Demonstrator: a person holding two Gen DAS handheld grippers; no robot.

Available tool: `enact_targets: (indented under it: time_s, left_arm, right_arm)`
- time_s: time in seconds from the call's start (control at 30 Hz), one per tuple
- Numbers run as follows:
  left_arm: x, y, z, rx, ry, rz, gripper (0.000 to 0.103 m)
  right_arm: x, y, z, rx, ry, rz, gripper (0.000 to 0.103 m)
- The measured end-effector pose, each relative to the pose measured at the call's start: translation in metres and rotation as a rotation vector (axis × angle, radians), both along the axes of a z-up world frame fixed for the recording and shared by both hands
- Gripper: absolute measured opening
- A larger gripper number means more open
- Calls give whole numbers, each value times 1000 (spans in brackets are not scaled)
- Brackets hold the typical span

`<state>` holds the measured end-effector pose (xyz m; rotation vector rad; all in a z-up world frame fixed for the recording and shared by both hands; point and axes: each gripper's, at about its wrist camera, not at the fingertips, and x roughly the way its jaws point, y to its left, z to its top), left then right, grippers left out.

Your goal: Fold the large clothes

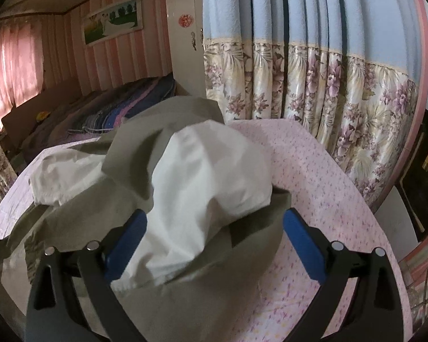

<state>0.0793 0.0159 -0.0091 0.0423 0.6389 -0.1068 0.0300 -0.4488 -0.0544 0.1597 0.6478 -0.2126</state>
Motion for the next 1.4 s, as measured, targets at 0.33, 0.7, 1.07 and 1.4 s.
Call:
enact_targets:
  time_s: [0.33,0.7,1.07,1.4]
  left_arm:
    - [81,-122,-14,-15,79,-219,100]
    - [157,-165,-77,-45,260,-242,34]
    - [196,-93,-37,-1,73,1,5]
    - [229,12,-50,57,89,131,25]
  right_arm:
    - [29,-19,1,-7,24,-15,99]
    - [56,-29,-20,20,79,-16,99]
    - [116,-8,-27,28,130,32,99]
    - [194,18,-43,122,136,111,96]
